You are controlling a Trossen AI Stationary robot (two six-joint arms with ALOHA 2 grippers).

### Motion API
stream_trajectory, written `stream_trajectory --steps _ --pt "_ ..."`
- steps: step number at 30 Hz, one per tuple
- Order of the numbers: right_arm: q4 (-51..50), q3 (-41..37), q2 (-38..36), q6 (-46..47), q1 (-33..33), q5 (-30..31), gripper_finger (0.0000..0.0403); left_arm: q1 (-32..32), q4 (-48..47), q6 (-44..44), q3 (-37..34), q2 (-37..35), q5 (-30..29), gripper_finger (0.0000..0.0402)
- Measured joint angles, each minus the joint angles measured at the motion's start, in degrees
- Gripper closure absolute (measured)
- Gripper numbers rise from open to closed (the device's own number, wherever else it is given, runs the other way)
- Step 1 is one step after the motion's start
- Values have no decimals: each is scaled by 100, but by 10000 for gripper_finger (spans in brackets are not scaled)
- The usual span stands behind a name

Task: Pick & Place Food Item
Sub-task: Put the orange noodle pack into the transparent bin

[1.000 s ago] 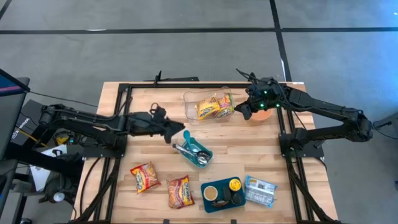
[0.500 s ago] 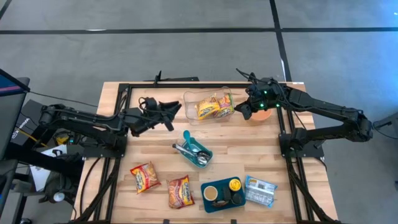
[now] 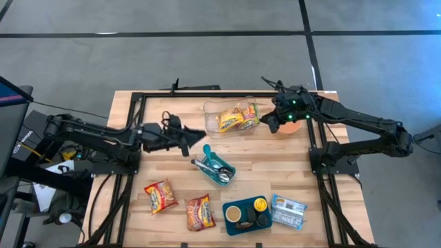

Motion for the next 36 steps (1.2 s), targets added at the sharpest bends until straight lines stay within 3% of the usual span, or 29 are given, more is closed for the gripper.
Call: stream_trajectory --steps 8,11,17,23,36 --pt "1 0 0 -952 -4 0 301 -456 -3043 -1349 779 0 1086 373" --pt "3 1 0 -1011 -2 0 301 -639 -3822 -2017 952 0 1373 395" --pt "7 2 0 -1011 -2 0 301 -1004 -5344 -3627 983 0 1950 401" --pt "58 2 0 -1011 -2 2 301 -1481 -6663 -4409 983 0 2027 401" --pt "34 2 0 -311 0 540 301 -2358 -9352 -5060 983 0 1983 401"
